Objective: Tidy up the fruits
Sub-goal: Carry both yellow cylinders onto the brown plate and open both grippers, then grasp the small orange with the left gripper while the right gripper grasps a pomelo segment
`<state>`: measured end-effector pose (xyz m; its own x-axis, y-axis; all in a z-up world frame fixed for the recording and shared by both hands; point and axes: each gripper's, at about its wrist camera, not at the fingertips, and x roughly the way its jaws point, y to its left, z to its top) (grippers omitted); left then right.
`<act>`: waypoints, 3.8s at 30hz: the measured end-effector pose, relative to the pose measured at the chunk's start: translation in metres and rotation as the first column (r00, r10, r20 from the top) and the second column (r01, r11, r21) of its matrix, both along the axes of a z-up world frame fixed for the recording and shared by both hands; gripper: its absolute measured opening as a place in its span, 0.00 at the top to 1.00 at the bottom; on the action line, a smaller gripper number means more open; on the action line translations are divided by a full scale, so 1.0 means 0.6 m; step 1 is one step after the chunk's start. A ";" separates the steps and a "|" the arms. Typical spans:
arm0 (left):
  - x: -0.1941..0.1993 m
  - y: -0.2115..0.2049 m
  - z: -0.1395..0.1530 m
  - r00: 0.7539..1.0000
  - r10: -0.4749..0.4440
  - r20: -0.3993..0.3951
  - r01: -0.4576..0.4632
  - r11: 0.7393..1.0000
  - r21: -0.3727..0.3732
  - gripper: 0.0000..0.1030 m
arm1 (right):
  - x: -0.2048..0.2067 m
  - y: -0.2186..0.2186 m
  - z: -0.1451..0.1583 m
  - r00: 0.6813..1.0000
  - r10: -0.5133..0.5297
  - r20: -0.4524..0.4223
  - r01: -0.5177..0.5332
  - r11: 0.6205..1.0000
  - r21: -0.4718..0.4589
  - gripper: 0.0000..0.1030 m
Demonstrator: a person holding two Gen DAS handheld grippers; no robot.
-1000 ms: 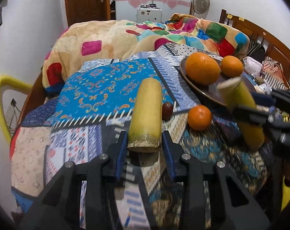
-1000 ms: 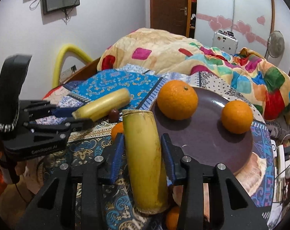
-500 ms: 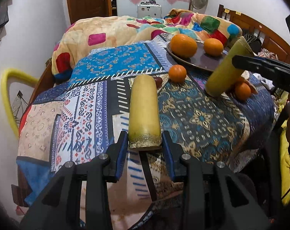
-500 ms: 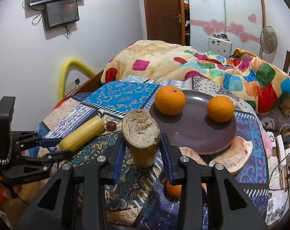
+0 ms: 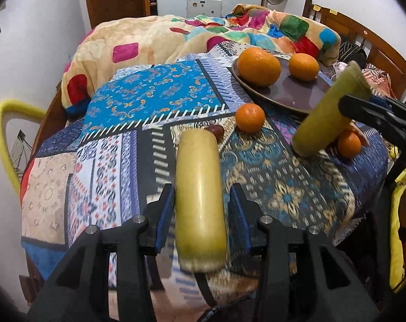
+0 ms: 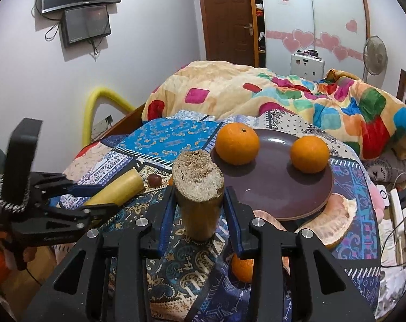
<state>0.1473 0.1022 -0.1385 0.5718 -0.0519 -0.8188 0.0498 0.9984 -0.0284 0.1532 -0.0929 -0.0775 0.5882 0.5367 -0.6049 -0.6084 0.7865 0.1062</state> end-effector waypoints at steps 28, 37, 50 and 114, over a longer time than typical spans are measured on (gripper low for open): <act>-0.024 -0.075 0.146 0.970 -0.057 0.238 0.061 0.998 -0.012 0.64 | -0.014 -0.074 0.088 0.993 -0.069 0.095 0.062 0.995 0.076 0.69; 0.007 -0.131 0.169 0.955 -0.104 0.278 0.121 0.992 -0.046 0.64 | 0.007 -0.116 0.105 0.986 -0.121 0.112 0.111 0.989 0.094 0.68; 0.082 -0.177 0.149 0.953 -0.146 0.265 0.161 0.986 -0.039 0.64 | 0.055 -0.135 0.081 0.983 -0.153 0.106 0.149 0.988 0.045 0.68; 0.054 -0.129 0.076 0.983 -0.087 0.163 0.094 0.995 -0.038 0.47 | 0.039 -0.095 -0.006 1.000 -0.018 -0.004 0.018 0.999 -0.041 0.53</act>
